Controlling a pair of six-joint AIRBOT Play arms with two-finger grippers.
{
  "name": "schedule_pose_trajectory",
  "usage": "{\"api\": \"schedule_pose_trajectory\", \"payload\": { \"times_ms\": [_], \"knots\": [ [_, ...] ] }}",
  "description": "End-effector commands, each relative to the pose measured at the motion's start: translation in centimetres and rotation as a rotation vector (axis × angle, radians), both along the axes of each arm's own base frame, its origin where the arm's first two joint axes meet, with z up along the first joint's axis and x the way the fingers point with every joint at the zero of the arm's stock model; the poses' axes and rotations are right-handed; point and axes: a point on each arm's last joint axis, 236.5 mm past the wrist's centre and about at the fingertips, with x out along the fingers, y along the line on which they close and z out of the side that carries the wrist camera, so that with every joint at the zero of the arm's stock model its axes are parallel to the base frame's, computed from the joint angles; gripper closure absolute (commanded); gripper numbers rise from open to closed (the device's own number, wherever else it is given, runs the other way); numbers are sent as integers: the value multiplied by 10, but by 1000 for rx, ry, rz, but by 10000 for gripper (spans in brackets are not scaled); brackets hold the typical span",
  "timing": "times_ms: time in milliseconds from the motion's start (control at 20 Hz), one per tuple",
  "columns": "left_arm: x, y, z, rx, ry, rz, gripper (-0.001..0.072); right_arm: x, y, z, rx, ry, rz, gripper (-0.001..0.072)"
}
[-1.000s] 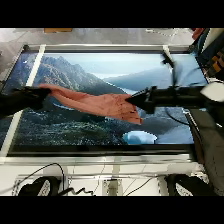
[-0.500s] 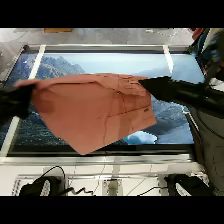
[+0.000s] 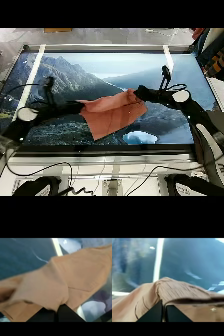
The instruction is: Fold the clothes and pants, and hang the long-sleeved shirts on hangers.
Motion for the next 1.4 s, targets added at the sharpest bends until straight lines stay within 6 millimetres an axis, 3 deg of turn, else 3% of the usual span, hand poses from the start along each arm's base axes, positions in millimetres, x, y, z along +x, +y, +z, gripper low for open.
{"api": "schedule_pose_trajectory", "payload": {
  "times_ms": [0,100,350,500,600,800,850,900,950,1000,1050,1100,1350],
  "knots": [
    [-20,-35,-28,-24,129,-74,707,5,-34,-41,-92,78,-11,690],
    [-40,-41,-36,-23,206,-137,707,-15,-53,-52,-159,159,66,690],
    [-68,-24,-78,62,387,-88,707,-73,-102,-92,-402,371,231,690],
    [-88,-27,-102,68,453,-93,706,-81,-101,-94,-399,399,252,690],
    [-96,-39,-115,68,483,-110,705,-86,-101,-95,-402,415,264,690],
    [-95,-51,-146,109,508,-105,705,-90,-106,-99,-423,429,271,690],
    [-95,-51,-152,105,526,-97,666,-90,-109,-104,-438,432,267,690],
    [-95,-50,-155,104,538,-91,502,-93,-112,-111,-449,443,267,690],
    [-95,-50,-156,105,542,-89,244,-97,-112,-117,-449,460,270,689],
    [-94,-49,-156,103,541,-87,68,-101,-112,-123,-449,477,280,653],
    [-94,-50,-155,101,538,-86,41,-103,-113,-126,-450,485,283,457],
    [-93,-50,-154,101,535,-87,41,-100,-114,-127,-454,476,276,188],
    [-84,-53,-145,93,510,-88,42,-54,-134,-105,-475,364,129,165]
  ]
}}
